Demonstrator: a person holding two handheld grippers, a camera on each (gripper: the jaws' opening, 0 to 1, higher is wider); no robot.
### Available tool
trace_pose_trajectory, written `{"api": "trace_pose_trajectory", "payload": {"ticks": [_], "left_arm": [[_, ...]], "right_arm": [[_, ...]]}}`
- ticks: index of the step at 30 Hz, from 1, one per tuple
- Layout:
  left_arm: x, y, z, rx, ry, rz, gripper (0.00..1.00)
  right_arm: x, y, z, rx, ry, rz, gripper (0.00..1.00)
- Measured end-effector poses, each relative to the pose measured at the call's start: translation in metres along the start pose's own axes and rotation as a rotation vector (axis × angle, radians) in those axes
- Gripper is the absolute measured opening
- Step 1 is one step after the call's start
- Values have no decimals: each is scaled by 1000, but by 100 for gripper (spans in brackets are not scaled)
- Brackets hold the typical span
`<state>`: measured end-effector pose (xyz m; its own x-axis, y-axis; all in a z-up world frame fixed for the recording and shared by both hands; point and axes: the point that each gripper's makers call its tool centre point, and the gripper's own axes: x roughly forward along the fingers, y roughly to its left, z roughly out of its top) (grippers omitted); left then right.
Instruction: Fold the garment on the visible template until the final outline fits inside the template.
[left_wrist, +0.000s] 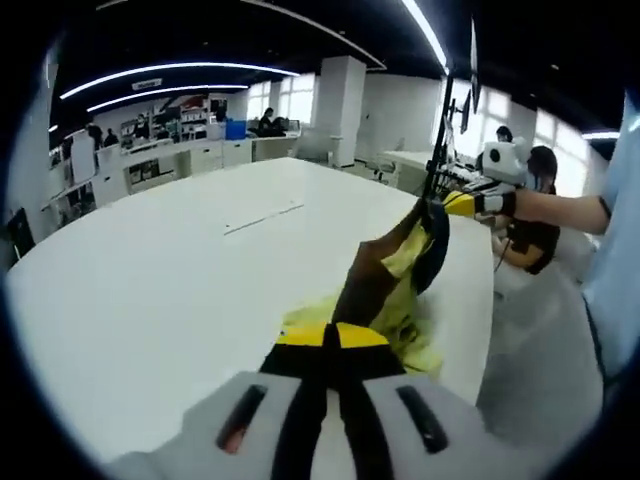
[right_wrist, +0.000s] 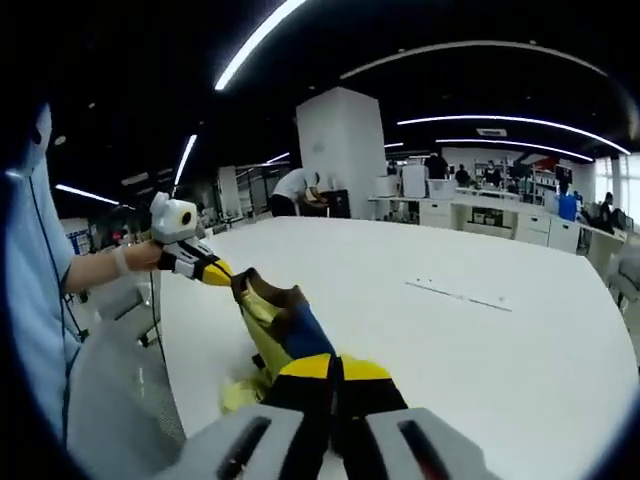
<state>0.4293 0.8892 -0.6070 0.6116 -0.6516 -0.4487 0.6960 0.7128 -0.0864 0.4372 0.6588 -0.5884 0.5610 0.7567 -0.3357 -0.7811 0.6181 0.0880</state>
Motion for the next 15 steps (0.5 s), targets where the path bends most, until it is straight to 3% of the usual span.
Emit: {"api": "trace_pose_trajectory", "payload": {"ticks": [8,11,15], "left_arm": [[-32,-4,61,57,-118,15,0],[-43,-12,81,-8,-189,-19,0],[-58,-10,93,42,-197,17,0]], "right_arm": [[-17,10,64,-68,-124,-3,0],[-25,17,85,-107,-158,1,0],[-32,25,105,-125,-204,22,0]]}}
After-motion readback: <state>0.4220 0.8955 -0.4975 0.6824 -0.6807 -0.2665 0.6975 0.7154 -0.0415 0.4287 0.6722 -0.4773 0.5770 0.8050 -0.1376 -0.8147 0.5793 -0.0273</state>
